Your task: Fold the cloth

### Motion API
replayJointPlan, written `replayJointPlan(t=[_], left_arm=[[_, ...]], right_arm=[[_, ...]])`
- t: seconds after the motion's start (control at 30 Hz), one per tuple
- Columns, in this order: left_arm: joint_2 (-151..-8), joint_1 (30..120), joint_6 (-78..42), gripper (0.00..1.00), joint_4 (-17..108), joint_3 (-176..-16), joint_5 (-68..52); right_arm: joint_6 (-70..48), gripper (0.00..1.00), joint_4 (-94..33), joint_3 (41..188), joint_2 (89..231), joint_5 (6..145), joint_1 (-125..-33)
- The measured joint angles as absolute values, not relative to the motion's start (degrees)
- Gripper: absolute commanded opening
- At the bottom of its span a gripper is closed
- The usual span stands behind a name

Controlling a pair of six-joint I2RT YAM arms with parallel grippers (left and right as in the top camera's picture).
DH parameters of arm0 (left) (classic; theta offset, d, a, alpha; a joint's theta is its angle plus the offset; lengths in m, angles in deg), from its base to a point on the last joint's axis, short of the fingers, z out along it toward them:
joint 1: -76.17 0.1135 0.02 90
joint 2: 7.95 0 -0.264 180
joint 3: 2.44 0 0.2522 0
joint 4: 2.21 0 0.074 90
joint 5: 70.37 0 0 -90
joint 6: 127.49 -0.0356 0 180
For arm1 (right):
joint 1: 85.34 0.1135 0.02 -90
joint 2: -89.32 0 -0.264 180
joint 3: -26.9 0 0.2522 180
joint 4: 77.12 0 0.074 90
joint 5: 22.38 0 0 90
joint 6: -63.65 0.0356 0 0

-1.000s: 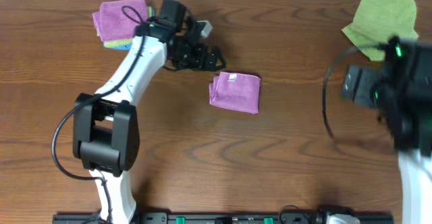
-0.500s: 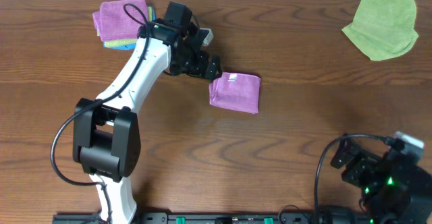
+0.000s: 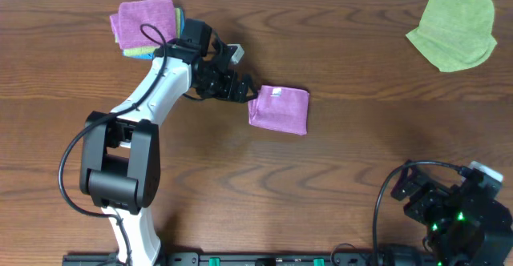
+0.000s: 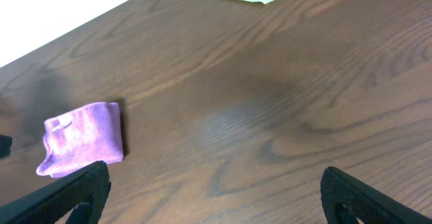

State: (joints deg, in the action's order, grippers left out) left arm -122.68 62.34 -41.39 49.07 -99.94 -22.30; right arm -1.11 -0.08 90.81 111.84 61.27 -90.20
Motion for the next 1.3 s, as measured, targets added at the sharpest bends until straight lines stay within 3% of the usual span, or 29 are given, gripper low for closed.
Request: replayJointPlan(t=[0.17,0.43,0.47,0.53,0.77,1.0,1.3], left_arm=[[-122.7,62.0,-39.1,0.95,46.7,-99.8,-28.7],[-122.7,61.7,-25.3,0.95,40.1,-99.7,-31.7],[-122.7,61.7,-24.3,0.99,40.0,-99.6,-31.6],[-122.7,61.5,-22.9,0.85,40.0,-99.6,-31.4],[-122.7,59.4,-21.0,0.89,41.4,-99.6,-25.9],[-122.7,56.4,-18.2,0.85,41.7,-99.3,-18.7],[-122.7,60.9,-16.5,0.84,37.0,-93.6,-20.0]], right_arm=[[-1.1,0.99,0.6,90.8,111.8,61.4,-90.2],[-1.1,0.99,0.7,90.8,111.8,61.5,-90.2],[-1.1,0.99,0.7,90.8,111.8,61.5,-90.2],[-1.1,0.99,0.7,90.8,111.8,61.5,-90.2],[-1.1,0.99,0.7,90.8,111.8,61.6,-90.2],[-1.1,0.99,0.7,90.8,111.8,61.6,-90.2],[-1.1,0.99,0.7,90.8,111.8,61.6,-90.2]])
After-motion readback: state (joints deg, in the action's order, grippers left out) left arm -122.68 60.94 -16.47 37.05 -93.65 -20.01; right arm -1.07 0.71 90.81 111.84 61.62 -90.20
